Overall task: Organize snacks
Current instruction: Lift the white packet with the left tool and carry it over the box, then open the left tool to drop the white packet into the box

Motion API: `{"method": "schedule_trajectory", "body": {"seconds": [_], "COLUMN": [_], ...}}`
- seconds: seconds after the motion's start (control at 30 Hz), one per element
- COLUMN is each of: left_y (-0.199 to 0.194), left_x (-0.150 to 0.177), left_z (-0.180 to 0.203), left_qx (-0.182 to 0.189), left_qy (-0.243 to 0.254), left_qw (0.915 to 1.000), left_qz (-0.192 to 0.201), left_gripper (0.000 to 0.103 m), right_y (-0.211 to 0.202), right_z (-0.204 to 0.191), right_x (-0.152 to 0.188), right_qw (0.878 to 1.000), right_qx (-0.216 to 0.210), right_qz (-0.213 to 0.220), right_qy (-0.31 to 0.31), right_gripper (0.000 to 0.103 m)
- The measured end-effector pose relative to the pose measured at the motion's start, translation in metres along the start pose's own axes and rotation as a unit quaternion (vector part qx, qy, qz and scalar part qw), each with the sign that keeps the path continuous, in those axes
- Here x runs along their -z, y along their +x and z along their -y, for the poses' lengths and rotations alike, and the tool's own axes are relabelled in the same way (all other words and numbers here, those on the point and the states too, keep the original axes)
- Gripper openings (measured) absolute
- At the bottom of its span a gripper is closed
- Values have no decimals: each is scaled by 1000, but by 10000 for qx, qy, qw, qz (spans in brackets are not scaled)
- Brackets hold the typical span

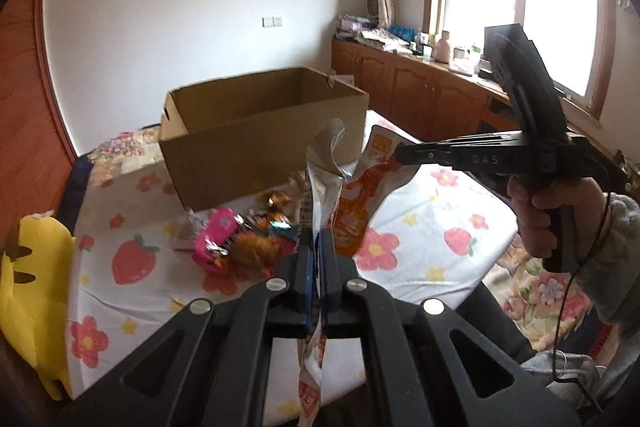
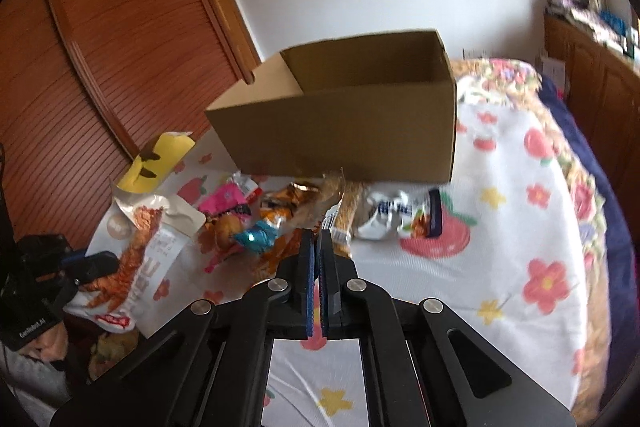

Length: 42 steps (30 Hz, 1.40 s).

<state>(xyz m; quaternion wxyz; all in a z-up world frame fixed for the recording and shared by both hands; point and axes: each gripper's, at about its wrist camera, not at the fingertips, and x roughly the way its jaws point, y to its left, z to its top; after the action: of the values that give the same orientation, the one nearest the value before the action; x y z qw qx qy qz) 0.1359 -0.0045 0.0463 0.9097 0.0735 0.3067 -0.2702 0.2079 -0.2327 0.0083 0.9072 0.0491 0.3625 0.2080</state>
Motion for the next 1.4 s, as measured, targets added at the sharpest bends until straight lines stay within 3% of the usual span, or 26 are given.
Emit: {"method": "schedule_trajectory", "body": {"seconds": [0.5, 1.03, 1.17, 1.4], "left_y": [-1, 28, 43, 86], "left_x": [-40, -119, -135, -161], "left_z": [-19, -74, -89, -114], "left_qx": [-115, -490, -525, -578], "left_qy": [-58, -214, -241, -289], "left_qw": [9994, 9941, 9933, 9929], "left_qz": [332, 940, 1001, 1002], "left_gripper": [0, 0, 0, 0], "right_y": [-27, -48, -38, 9], "right_z": [-29, -14, -8, 2], "right_x": [-46, -139, -158, -177], "right_qw": [9948, 9852, 9824, 9814], "right_qx": [310, 366, 358, 422], "right_qz": [178, 1181, 1374, 1321], "right_qy": [-953, -1186, -1218, -1330], "right_gripper": [0, 0, 0, 0]}}
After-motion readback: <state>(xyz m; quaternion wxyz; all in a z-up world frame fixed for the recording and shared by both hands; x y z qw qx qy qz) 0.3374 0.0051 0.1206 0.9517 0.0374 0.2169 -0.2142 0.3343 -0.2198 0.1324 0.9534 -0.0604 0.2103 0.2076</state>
